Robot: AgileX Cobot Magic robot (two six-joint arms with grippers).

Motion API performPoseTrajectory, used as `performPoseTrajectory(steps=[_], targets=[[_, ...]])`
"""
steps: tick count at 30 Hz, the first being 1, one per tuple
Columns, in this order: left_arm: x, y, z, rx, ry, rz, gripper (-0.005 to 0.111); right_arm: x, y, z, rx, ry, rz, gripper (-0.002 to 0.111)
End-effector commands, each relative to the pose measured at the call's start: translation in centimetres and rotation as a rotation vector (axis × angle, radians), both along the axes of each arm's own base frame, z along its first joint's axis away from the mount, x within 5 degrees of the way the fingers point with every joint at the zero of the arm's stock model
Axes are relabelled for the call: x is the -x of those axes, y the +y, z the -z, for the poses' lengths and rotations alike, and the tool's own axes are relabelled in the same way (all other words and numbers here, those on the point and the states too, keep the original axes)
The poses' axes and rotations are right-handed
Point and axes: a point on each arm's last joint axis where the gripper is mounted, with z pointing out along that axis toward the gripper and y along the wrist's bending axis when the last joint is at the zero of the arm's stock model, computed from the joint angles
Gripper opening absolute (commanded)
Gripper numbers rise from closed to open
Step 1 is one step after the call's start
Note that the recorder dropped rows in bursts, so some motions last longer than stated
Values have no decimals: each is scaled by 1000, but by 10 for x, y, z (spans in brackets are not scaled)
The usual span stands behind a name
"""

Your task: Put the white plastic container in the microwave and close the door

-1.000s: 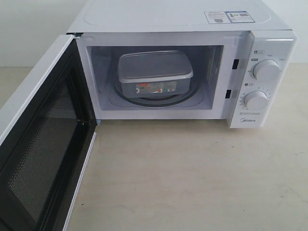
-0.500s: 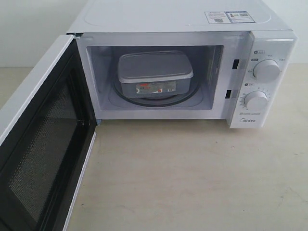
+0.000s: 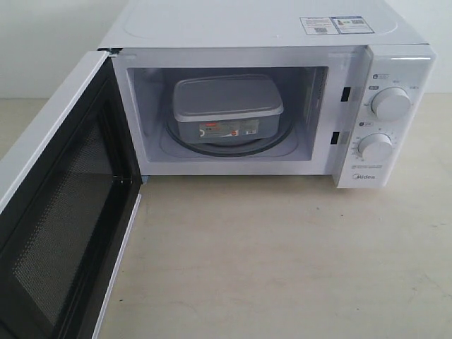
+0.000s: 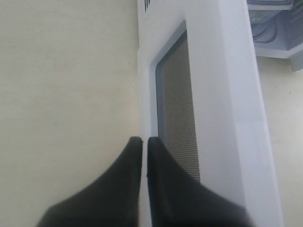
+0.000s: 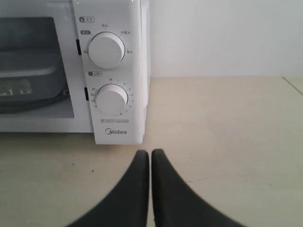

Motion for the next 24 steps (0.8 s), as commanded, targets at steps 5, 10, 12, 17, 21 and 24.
performPoseTrajectory(steps=[5,10,12,17,21,24], targets=[[1,-1,-1,-6,-14,9,4,3,-1,11,70,113,-1,0],[1,-1,-1,-6,-14,9,4,3,-1,11,66,113,-2,0],[1,-1,-1,-6,-14,9,4,3,-1,11,66,113,-2,0],[1,-1,-1,-6,-14,9,4,3,-1,11,66,113,-2,0],[1,-1,-1,-6,-14,9,4,3,-1,11,66,113,-2,0],[1,-1,-1,-6,-14,9,4,3,-1,11,66,113,-2,0]])
